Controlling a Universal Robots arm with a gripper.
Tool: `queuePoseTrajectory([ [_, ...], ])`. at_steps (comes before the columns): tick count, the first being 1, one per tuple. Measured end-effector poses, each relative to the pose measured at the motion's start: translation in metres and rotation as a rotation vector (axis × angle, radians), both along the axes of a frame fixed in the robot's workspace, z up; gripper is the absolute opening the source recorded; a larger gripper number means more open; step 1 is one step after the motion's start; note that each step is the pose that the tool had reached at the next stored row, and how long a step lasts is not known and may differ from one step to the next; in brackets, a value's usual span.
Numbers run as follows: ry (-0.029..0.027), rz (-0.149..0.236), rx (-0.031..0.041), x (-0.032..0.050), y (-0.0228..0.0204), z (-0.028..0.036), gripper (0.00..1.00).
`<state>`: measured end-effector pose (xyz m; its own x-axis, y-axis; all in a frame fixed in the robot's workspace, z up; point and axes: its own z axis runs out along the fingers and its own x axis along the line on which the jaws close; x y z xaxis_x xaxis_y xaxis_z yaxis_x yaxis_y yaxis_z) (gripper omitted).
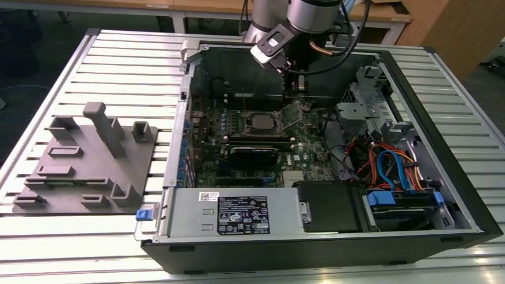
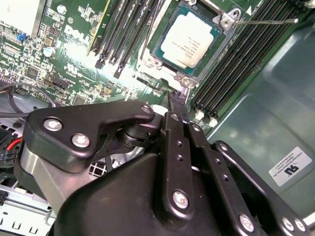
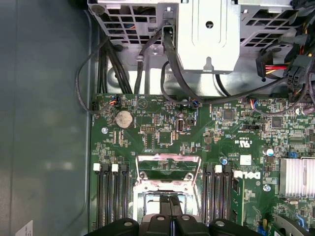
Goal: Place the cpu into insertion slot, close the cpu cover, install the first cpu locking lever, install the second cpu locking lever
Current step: 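Close the cpu cover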
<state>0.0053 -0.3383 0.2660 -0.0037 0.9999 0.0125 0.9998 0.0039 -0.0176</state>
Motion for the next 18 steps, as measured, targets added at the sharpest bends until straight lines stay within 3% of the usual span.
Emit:
queuePoseTrajectory([
  [18, 0.0, 0.0, 0.0001, 0.0057, 0.0, -0.0008, 0.1],
])
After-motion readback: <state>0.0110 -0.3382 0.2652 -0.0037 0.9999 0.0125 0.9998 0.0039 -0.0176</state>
